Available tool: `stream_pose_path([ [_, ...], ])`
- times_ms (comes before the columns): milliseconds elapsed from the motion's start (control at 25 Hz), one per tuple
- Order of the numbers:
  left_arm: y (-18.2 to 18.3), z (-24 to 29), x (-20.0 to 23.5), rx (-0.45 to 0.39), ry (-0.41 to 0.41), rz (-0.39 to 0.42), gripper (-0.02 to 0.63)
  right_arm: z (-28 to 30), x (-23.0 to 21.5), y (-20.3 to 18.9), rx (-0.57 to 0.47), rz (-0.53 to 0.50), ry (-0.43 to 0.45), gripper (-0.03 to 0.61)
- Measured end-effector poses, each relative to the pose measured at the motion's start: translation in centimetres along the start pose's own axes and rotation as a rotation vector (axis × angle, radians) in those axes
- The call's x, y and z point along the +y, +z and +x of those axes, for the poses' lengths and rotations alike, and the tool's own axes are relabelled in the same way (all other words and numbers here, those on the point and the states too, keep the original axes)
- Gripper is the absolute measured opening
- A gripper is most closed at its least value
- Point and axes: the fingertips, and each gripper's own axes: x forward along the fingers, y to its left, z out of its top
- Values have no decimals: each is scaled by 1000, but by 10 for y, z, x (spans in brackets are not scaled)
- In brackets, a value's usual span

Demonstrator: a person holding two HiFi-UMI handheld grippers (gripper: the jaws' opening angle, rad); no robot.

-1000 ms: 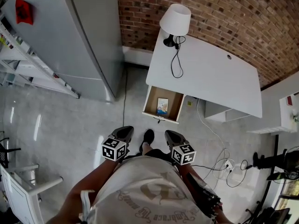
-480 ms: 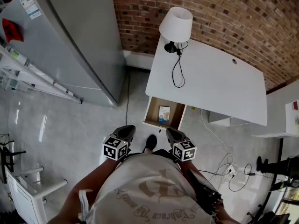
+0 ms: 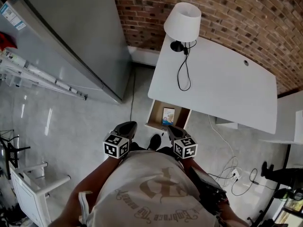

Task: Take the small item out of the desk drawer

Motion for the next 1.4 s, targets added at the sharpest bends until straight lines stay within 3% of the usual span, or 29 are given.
stream_pose_path([
  [240,0,11,4,45,-7,-7,14,10,-3,1,14,41,25,6],
  [480,8,30,-2,72,-75,28,14,11,-11,-10,30,97,-9,6],
  [920,33,72,-6,123,-261,112,14,1,-35,0,-13,178,-195,6],
  [1200,19,83,8,152,-340,105,14,-9,-42,-7,-32,238,-333,6],
  [1400,4,86,11,179,-389,109,14,-19,-41,-16,-76,352,-400,6],
])
